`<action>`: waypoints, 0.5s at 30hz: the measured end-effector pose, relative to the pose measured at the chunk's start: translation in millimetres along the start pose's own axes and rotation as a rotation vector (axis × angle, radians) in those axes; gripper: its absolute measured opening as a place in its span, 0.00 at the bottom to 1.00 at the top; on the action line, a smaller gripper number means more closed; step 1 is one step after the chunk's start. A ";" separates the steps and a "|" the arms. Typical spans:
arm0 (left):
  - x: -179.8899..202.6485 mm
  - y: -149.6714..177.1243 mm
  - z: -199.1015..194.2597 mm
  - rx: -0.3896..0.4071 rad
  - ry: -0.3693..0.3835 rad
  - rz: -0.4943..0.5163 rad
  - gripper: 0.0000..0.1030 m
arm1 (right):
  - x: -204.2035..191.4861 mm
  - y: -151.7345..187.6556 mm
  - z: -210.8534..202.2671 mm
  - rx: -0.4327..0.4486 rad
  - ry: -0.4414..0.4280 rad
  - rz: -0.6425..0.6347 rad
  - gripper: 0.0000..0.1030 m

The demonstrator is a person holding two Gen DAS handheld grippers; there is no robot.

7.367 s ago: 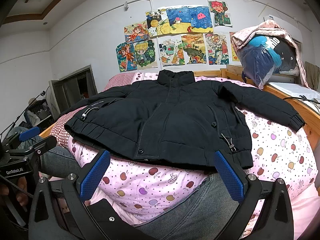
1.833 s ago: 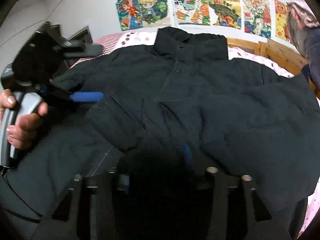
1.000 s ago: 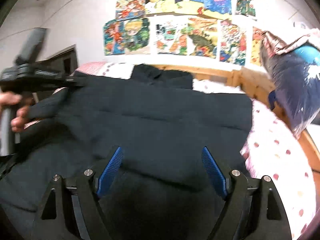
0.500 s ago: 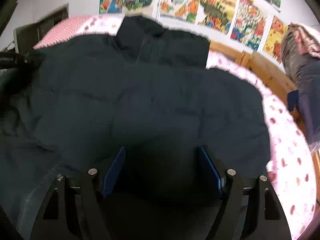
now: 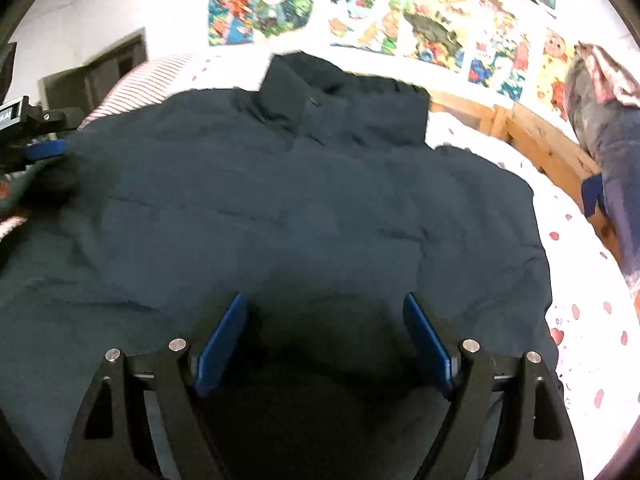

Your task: Fold large clothes

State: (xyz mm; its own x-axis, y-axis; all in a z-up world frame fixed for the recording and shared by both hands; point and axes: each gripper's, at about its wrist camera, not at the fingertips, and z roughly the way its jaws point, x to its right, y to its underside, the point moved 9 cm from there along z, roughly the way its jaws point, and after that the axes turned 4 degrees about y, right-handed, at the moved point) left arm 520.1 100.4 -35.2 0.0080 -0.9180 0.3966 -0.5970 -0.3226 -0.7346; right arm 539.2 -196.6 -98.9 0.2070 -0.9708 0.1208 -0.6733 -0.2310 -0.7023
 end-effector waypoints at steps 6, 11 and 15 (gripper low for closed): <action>-52.7 39.3 -89.8 0.091 -0.110 -0.064 0.91 | -51.5 -24.8 -34.4 0.040 -0.139 0.041 0.80; -123.5 68.1 -135.8 0.131 -0.176 -0.229 0.93 | -100.2 -36.1 -24.6 0.023 -0.190 0.034 0.80; -180.3 80.3 -155.4 0.207 -0.227 -0.390 0.96 | -137.4 -43.3 -14.1 0.015 -0.185 0.003 0.80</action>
State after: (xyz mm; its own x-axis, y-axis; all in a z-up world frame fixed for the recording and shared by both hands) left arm 346.1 276.0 -80.2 0.3870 -0.7394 0.5509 -0.3430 -0.6700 -0.6583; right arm 529.9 -54.1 -75.1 0.3335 -0.9427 -0.0114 -0.6639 -0.2262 -0.7128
